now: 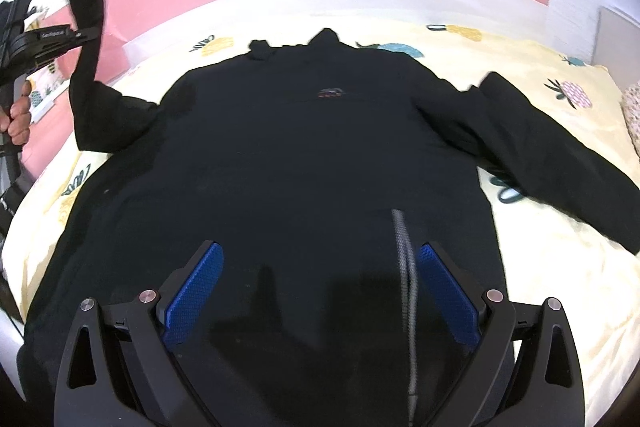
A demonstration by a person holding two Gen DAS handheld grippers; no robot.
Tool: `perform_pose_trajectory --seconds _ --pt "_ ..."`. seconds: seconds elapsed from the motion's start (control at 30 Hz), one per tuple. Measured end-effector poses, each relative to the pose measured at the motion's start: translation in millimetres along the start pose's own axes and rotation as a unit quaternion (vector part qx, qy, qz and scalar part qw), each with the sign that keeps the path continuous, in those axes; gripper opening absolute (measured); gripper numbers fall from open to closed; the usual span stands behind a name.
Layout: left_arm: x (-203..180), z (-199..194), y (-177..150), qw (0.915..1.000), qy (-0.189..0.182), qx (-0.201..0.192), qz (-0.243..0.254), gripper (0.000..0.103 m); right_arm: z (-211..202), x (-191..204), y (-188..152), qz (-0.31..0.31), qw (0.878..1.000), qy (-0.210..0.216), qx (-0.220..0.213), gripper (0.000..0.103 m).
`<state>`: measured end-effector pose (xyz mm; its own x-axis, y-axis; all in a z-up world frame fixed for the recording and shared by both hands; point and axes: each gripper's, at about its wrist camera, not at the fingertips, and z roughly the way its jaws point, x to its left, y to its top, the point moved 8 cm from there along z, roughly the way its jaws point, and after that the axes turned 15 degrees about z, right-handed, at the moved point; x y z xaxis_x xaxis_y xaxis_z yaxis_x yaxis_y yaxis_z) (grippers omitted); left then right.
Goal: Fold large clothes
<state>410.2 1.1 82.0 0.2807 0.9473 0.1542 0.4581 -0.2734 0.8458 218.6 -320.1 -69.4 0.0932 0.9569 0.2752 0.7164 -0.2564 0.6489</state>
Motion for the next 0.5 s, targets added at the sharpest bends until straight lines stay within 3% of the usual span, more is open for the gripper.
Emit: perform_pose_trajectory --seconds 0.3,0.5 --pt "-131.5 61.8 -27.8 0.9914 -0.119 0.046 0.031 0.006 5.7 -25.1 -3.2 0.014 1.0 -0.018 0.008 0.098" --pt "-187.9 101.0 -62.6 0.981 -0.163 0.093 0.049 0.006 7.4 -39.5 -3.7 0.02 0.999 -0.032 0.011 0.098"
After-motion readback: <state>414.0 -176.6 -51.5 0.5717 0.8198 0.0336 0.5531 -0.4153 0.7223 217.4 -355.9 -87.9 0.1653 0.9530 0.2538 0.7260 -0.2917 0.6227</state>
